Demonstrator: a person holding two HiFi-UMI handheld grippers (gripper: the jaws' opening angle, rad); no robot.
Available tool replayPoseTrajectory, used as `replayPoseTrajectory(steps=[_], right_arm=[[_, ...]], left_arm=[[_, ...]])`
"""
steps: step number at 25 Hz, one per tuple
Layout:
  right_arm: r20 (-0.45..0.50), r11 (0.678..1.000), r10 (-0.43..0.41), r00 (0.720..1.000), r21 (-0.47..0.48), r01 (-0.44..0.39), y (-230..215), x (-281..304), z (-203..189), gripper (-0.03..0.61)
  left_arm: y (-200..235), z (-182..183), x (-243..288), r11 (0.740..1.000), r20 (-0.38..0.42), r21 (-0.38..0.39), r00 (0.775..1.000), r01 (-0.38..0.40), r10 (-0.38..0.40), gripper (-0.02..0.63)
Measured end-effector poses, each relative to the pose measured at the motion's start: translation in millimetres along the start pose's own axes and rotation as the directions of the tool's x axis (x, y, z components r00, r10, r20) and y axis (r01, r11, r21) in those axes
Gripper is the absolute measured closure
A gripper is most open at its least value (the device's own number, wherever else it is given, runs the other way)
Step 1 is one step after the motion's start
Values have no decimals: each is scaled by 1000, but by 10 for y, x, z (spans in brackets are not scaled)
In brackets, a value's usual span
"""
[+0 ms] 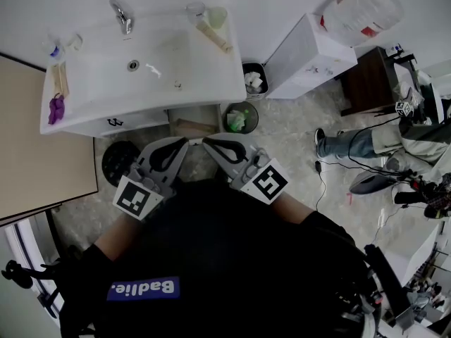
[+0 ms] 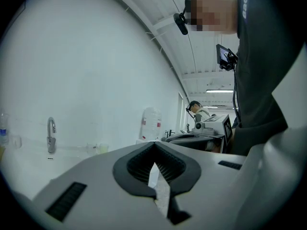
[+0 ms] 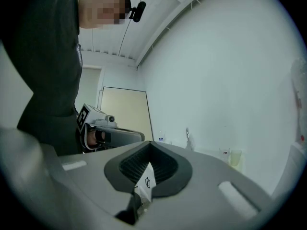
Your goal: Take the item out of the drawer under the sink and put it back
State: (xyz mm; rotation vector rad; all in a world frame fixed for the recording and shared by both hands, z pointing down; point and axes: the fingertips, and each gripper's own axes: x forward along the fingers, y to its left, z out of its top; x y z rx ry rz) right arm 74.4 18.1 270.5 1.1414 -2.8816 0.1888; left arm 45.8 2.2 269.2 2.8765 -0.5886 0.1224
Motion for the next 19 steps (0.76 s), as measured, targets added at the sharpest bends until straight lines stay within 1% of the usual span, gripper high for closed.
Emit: replayPoseTrajectory(steps=[19], right_arm=[[-17,1000,-4,1000,-4,4,1,-5,-25,578]], left_arm=[[-5,-26,-28,1000,4,-8,1000,-19,19,608]])
